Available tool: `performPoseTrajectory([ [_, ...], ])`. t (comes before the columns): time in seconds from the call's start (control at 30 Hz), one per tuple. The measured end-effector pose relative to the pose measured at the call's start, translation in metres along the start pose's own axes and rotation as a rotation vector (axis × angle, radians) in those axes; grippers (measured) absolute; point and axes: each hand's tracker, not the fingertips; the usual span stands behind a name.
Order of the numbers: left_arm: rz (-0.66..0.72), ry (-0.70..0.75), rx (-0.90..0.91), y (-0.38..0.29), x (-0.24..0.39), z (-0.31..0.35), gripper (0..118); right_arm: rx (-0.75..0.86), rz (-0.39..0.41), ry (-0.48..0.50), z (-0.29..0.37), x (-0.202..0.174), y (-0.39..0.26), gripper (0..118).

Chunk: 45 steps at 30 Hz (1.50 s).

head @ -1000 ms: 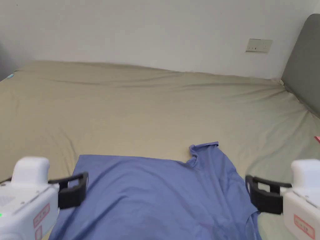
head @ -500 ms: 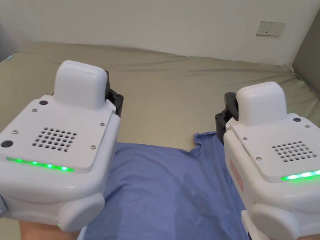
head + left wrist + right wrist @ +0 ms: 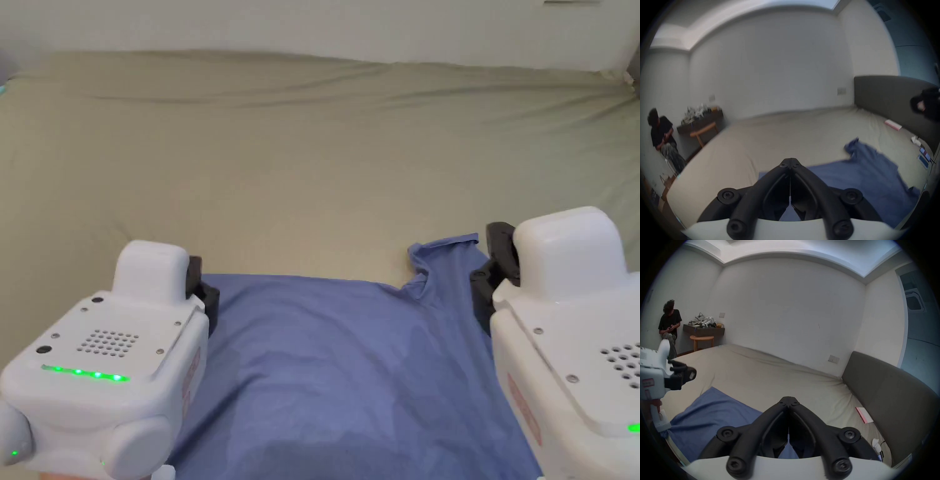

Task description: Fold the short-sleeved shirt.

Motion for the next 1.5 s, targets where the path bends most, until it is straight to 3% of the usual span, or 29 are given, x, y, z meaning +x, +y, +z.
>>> performPoseTrajectory([
  [0.07, -0.003, 0.026, -0.101, -0.026, -0.022, -0.043, 0, -0.040, -0.009, -0.008, -0.011, 0.008, -0.012, 2],
  [0.1, -0.016, 0.060, -0.176, -0.034, -0.036, -0.066, 9, -0.062, -0.010, -0.010, -0.017, 0.014, -0.018, 2],
  [0.17, 0.042, 0.093, -0.281, -0.045, -0.065, -0.109, 80, -0.097, -0.009, -0.030, -0.026, 0.023, -0.029, 2],
  [0.2, 0.067, 0.106, -0.320, -0.048, -0.077, -0.126, 103, -0.109, -0.008, -0.042, -0.029, 0.027, -0.034, 2],
  [0.23, 0.106, 0.109, -0.298, -0.046, -0.091, -0.144, 112, -0.127, -0.006, -0.056, -0.033, 0.032, -0.040, 2],
  [0.33, 0.213, 0.129, -0.291, -0.034, -0.120, -0.188, 112, -0.177, -0.018, -0.076, -0.043, 0.043, -0.054, 2],
  [0.5, 0.117, 0.098, -0.336, -0.020, -0.117, -0.238, 110, -0.236, -0.018, -0.100, -0.056, 0.052, -0.066, 2],
  [0.57, 0.085, 0.100, -0.409, -0.028, -0.114, -0.256, 96, -0.247, -0.024, -0.100, -0.058, 0.052, -0.068, 2],
  [0.63, 0.045, 0.076, -0.476, -0.035, -0.107, -0.269, 72, -0.257, -0.023, -0.095, -0.060, 0.051, -0.070, 2],
  [0.7, 0.055, 0.037, -0.473, -0.045, -0.103, -0.267, 65, -0.263, -0.022, -0.087, -0.061, 0.050, -0.071, 2],
  [0.73, 0.083, 0.075, -0.437, -0.042, -0.103, -0.264, 51, -0.266, -0.021, -0.083, -0.061, 0.049, -0.071, 2],
  [0.8, 0.151, 0.005, -0.445, -0.038, -0.103, -0.255, 27, -0.268, -0.021, -0.079, -0.064, 0.049, -0.070, 2],
  [0.83, 0.105, 0.033, -0.441, -0.036, -0.099, -0.252, 0, -0.268, -0.023, -0.078, -0.066, 0.050, -0.069, 2],
  [0.93, -0.008, 0.049, -0.401, -0.027, -0.083, -0.235, 0, -0.269, -0.027, -0.077, -0.074, 0.057, -0.064, 2],
  [1.13, -0.052, 0.032, -0.225, 0.007, -0.074, -0.165, 0, -0.360, -0.065, -0.040, -0.123, 0.094, -0.061, 5],
  [1.17, -0.069, 0.038, -0.200, 0.012, -0.073, -0.153, 0, -0.383, -0.067, -0.040, -0.134, 0.099, -0.063, 16],
  [1.2, -0.078, 0.048, -0.162, 0.017, -0.076, -0.142, 0, -0.414, -0.083, -0.027, -0.150, 0.106, -0.067, 39],
  [1.23, -0.084, 0.043, -0.136, 0.022, -0.075, -0.129, 0, -0.475, -0.092, -0.014, -0.169, 0.113, -0.074, 83],
  [1.27, -0.079, 0.040, -0.133, 0.024, -0.075, -0.118, 0, -0.522, -0.118, 0.032, -0.185, 0.118, -0.081, 105],
  [1.33, -0.072, 0.042, -0.114, 0.028, -0.078, -0.098, 0, -0.620, -0.132, 0.074, -0.220, 0.127, -0.103, 112],
  [1.5, -0.100, 0.054, -0.094, 0.020, -0.078, -0.069, 0, -0.822, -0.117, 0.010, -0.286, 0.124, -0.165, 112],
])
